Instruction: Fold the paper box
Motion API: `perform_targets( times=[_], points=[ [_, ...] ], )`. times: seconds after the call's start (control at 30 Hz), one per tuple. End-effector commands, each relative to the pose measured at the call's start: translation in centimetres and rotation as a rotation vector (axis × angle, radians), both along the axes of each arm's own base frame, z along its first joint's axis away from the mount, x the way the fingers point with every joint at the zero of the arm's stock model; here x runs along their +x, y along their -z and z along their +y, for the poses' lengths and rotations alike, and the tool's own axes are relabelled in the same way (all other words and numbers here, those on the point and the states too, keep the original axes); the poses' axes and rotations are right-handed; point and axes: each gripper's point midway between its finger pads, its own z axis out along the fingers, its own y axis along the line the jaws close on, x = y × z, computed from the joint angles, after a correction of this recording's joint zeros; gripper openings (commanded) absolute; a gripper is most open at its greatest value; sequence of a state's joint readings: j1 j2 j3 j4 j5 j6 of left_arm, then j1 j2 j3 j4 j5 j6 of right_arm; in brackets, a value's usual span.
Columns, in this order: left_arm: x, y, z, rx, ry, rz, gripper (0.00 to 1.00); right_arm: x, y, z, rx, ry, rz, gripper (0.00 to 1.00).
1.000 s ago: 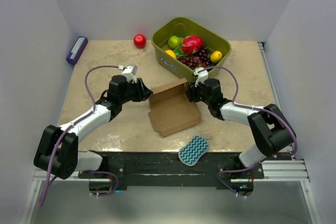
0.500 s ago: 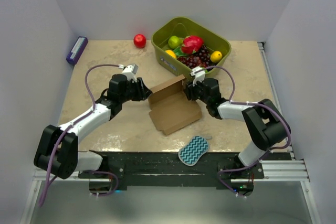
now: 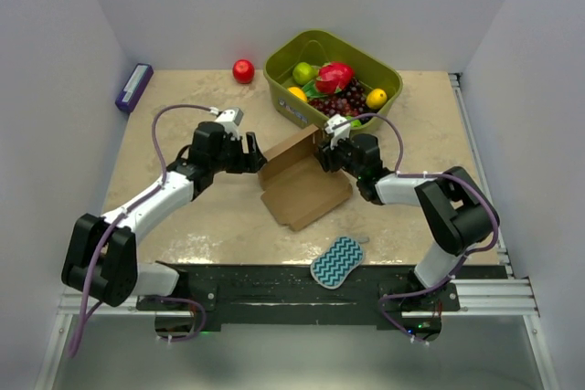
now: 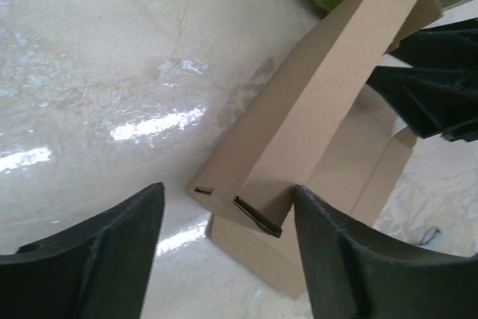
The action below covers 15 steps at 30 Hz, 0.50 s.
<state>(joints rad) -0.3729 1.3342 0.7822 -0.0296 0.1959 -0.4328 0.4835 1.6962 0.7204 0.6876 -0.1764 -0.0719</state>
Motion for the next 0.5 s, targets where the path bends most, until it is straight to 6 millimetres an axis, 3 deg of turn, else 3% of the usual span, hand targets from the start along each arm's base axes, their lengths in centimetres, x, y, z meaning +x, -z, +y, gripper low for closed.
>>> perform_targets(
  times=[0.0, 0.2, 0.33, 0.47],
  points=[
    [0.6, -0.7, 1.6, 0.116, -0.008, 0.008, 0.81, 1.3, -2.9, 0.9, 0.021, -0.025, -0.086, 0.43],
    [2.3, -4.4, 0.7, 0.165, 0.058, -0.090, 0.86, 1.4, -2.6, 0.7, 0.015, -0.006, -0.065, 0.42],
    [3.4, -6.7, -2.3, 0.259, 0.157, -0.186, 0.86, 1.6, -2.6, 0.3, 0.015, 0.019, -0.056, 0.41],
    [3.2, -6.1, -6.0, 0.404, 0.261, -0.231, 0.86, 1.7, -2.7, 0.1, 0.020, 0.037, -0.049, 0.39]
  ],
)
